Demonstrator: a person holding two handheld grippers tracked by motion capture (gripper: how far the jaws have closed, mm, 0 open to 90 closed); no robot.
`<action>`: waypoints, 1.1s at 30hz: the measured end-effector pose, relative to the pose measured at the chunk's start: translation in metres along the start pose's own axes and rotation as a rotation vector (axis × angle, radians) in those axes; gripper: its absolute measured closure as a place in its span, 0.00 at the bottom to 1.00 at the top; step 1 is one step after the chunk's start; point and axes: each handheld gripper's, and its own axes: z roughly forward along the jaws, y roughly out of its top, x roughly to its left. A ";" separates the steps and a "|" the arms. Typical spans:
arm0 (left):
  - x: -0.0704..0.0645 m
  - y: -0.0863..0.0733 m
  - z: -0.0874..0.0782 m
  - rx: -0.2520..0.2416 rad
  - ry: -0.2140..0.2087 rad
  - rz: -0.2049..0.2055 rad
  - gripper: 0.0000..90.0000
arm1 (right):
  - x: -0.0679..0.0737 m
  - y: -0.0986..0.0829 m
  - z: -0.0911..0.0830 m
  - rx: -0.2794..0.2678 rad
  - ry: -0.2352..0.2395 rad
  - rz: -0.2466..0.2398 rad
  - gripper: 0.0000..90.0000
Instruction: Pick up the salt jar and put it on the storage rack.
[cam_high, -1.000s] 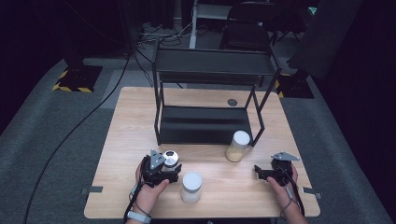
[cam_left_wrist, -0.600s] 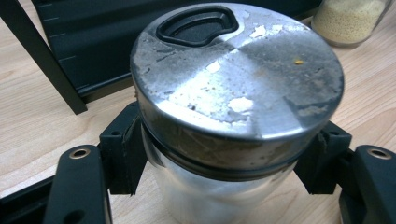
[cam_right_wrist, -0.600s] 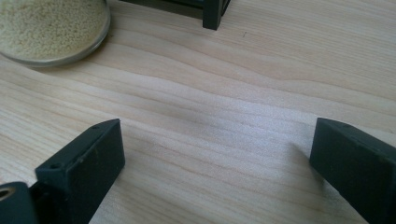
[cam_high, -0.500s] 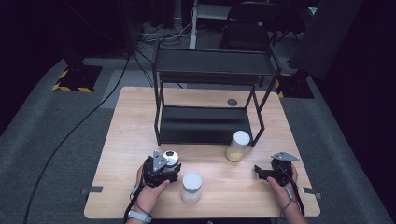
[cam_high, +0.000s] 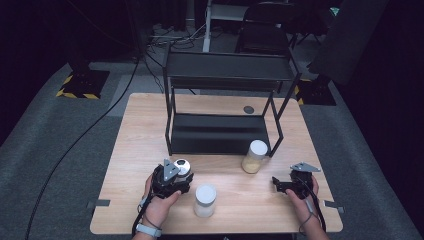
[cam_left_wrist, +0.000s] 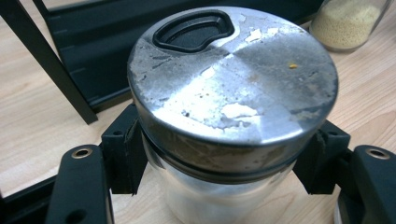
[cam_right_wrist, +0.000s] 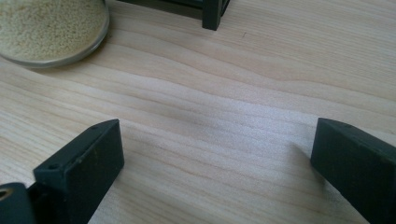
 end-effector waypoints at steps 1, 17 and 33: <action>0.000 0.002 0.000 0.002 0.002 -0.002 0.34 | 0.000 0.000 0.000 0.000 0.000 0.000 0.02; 0.003 0.030 -0.011 -0.030 0.011 0.033 0.34 | 0.000 0.000 0.000 0.000 -0.001 0.001 0.02; 0.012 0.060 -0.012 -0.039 -0.005 0.050 0.34 | 0.001 0.000 0.000 0.000 -0.003 0.002 0.02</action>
